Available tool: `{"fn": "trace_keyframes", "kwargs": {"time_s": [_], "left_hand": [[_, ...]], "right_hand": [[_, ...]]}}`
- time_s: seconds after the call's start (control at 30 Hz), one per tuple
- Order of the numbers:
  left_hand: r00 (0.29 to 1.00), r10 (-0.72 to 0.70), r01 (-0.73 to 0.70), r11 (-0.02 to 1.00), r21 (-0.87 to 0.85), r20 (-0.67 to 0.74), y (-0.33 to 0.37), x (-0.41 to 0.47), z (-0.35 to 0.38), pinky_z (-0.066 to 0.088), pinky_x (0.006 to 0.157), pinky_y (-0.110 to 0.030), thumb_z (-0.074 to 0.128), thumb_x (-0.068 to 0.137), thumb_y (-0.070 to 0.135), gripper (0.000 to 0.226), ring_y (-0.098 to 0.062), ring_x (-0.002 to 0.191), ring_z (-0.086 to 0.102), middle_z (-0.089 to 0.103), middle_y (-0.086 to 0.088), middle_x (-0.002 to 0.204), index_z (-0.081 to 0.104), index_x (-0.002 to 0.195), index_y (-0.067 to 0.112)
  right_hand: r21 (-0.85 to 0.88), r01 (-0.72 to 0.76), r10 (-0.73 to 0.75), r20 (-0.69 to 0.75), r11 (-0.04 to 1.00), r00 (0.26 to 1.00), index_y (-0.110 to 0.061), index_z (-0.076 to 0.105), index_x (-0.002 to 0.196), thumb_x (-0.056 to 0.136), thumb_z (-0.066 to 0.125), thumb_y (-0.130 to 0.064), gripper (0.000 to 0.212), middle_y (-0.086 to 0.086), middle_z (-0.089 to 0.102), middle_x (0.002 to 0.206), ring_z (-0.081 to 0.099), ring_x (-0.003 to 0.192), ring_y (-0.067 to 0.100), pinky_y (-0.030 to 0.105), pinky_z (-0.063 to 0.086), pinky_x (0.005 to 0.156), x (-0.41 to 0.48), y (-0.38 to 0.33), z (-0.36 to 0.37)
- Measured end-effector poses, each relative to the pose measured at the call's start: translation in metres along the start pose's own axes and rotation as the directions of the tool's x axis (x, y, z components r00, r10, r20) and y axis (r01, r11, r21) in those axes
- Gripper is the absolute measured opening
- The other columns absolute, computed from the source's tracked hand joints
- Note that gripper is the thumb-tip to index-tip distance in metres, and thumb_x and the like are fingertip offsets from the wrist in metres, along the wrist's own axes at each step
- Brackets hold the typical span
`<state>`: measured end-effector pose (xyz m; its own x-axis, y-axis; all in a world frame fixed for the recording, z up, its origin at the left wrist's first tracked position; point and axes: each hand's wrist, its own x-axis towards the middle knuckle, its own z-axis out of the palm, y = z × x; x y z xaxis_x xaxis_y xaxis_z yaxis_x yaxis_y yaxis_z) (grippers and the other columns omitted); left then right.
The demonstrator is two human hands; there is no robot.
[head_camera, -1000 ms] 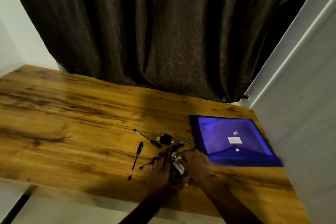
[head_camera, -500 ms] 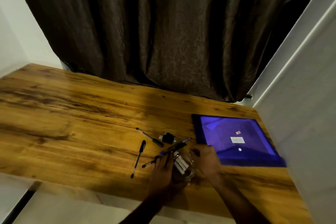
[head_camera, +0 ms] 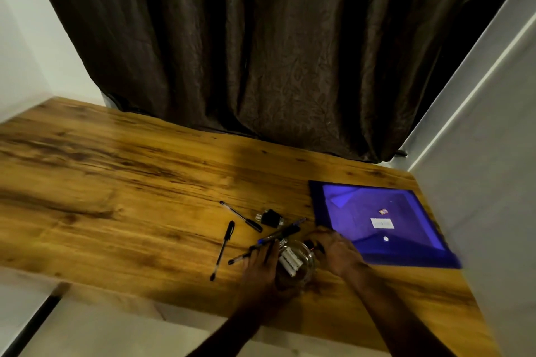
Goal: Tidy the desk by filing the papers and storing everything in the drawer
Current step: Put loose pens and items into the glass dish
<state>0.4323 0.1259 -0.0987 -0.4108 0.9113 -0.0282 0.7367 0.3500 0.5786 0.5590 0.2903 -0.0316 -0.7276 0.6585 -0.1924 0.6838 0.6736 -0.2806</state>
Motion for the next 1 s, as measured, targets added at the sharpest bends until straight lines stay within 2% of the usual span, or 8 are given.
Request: {"fn": "trace_keyframes", "kwargs": {"time_s": [0.17,0.27,0.4,0.5,0.63,0.73,0.8,1.0], "left_hand": [[1.0,-0.017,0.017,1.0,0.001,0.022,0.0,0.0,-0.001,0.025,0.117,-0.048,0.048,0.06,0.092,0.123,-0.024,0.144,0.018,0.013,0.004,0.16,0.004,0.156,0.028],[0.999,-0.027,0.027,0.999,-0.026,0.023,0.001,0.0,-0.002,0.025,0.117,-0.049,0.049,0.06,0.092,0.122,-0.023,0.144,0.018,0.014,0.004,0.16,0.004,0.155,0.03],[0.999,-0.035,0.036,0.998,-0.048,0.017,0.003,0.0,-0.005,0.023,0.117,-0.05,0.045,0.06,0.094,0.12,-0.023,0.144,0.018,0.015,0.004,0.159,0.006,0.155,0.032],[0.999,-0.037,0.038,0.997,-0.067,0.009,0.004,-0.001,-0.005,0.022,0.118,-0.05,0.034,0.056,0.099,0.123,-0.025,0.145,0.018,0.016,0.004,0.159,0.005,0.155,0.031],[0.999,-0.039,0.039,0.999,0.006,0.016,0.001,0.002,-0.001,0.021,0.118,-0.047,0.046,0.062,0.092,0.121,-0.024,0.144,0.019,0.016,0.001,0.16,0.005,0.155,0.028],[0.999,-0.03,0.03,0.999,0.027,0.016,0.001,0.003,-0.001,0.021,0.118,-0.045,0.048,0.064,0.09,0.119,-0.023,0.144,0.021,0.018,0.001,0.16,0.006,0.155,0.027],[0.999,-0.036,0.035,0.999,0.029,0.025,0.003,0.003,-0.002,0.02,0.119,-0.046,0.049,0.066,0.088,0.117,-0.024,0.145,0.02,0.017,0.001,0.161,0.005,0.156,0.028],[0.998,-0.002,-0.003,0.997,-0.072,-0.066,0.006,-0.003,-0.002,0.032,0.113,-0.046,0.053,0.065,0.088,0.116,-0.025,0.142,0.023,0.015,-0.001,0.16,0.011,0.155,0.029]], "right_hand": [[0.175,0.01,0.007,-0.096,0.985,0.995,-0.041,0.062,0.111,0.082,0.07,-0.025,0.034,-0.006,0.064,0.104,0.064,0.092,0.012,0.029,0.056,0.077,-0.001,0.005,-0.002],[0.307,0.07,-0.017,-0.174,0.949,0.985,-0.051,0.059,0.102,0.078,0.074,-0.024,0.039,-0.007,0.065,0.09,0.063,0.078,0.006,0.029,0.058,0.068,-0.003,0.0,-0.004],[0.312,0.183,-0.136,-0.164,0.932,0.977,-0.038,0.063,0.107,0.08,0.072,-0.028,0.03,-0.014,0.064,0.104,0.064,0.087,0.002,0.029,0.058,0.074,-0.007,-0.013,-0.001],[0.199,0.212,-0.188,-0.134,0.957,0.973,-0.042,0.061,0.109,0.083,0.066,-0.034,0.028,-0.022,0.06,0.116,0.06,0.097,-0.004,0.017,0.053,0.079,-0.011,-0.023,0.001],[0.065,0.172,-0.166,-0.084,0.983,0.983,-0.043,0.055,0.121,0.088,0.06,-0.035,0.034,-0.017,0.053,0.125,0.062,0.104,0.008,0.023,0.051,0.081,-0.011,-0.025,0.006],[0.063,0.179,-0.171,-0.11,0.982,0.979,-0.043,0.052,0.123,0.09,0.052,-0.036,0.033,-0.018,0.05,0.13,0.062,0.106,0.007,0.026,0.054,0.084,-0.012,-0.024,0.008],[0.109,0.177,-0.155,-0.18,0.978,0.971,-0.042,0.054,0.119,0.089,0.046,-0.04,0.031,-0.017,0.054,0.128,0.063,0.103,0.007,0.027,0.056,0.082,-0.014,-0.023,0.007],[0.188,0.095,-0.031,-0.317,0.978,0.948,-0.032,0.062,0.111,0.091,0.061,-0.023,0.022,-0.011,0.06,0.108,0.062,0.093,0.005,0.021,0.053,0.077,-0.036,-0.012,0.009]]}}
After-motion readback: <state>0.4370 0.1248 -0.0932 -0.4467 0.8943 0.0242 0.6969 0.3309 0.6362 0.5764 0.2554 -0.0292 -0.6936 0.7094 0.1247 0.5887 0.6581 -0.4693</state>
